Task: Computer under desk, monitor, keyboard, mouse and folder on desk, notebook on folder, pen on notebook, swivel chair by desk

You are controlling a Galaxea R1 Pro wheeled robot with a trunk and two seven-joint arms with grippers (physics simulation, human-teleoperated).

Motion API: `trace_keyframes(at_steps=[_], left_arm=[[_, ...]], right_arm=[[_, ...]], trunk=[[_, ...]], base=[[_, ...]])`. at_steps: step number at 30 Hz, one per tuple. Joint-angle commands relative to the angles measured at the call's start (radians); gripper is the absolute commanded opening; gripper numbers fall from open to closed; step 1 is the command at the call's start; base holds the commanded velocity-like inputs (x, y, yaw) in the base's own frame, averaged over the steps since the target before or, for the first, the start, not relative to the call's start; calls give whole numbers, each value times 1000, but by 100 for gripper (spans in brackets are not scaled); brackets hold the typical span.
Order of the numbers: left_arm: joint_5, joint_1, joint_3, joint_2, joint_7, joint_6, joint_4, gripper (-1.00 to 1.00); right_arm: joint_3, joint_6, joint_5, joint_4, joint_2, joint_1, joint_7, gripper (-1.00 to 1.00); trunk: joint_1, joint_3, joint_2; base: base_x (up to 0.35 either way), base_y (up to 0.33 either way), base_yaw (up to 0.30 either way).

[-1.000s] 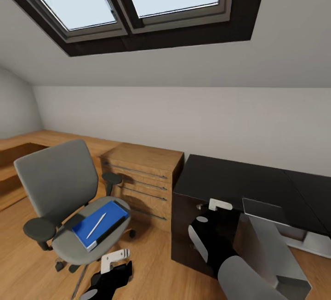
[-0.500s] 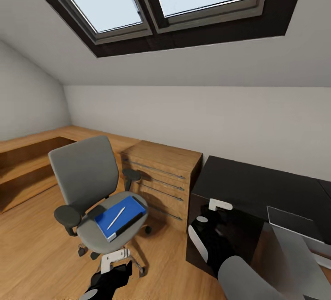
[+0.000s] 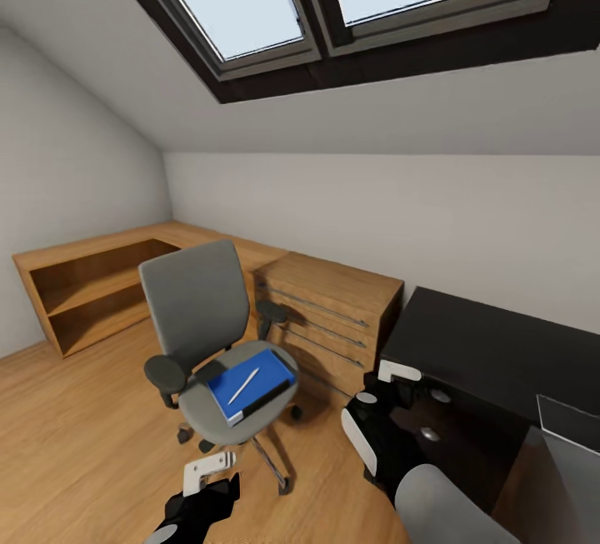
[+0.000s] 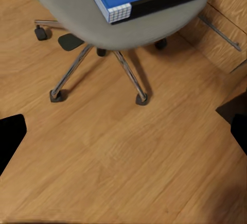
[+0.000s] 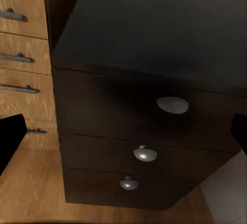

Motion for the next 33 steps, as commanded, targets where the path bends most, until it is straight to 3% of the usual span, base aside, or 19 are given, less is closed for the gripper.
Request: trace_keyframes(at_steps=[1,33], left_arm=[[10,0,-1,0,9,1,-2,100],[10,0,-1,0,9,1,-2,100]], right_arm=[[3,10,-2,-1,0,-1,-6,100],[3,9,-1,-1,0,0,-8,100]], trunk=[[0,-1,-1],[0,-18,-1]], base=[[0,0,276],[0,0,276]])
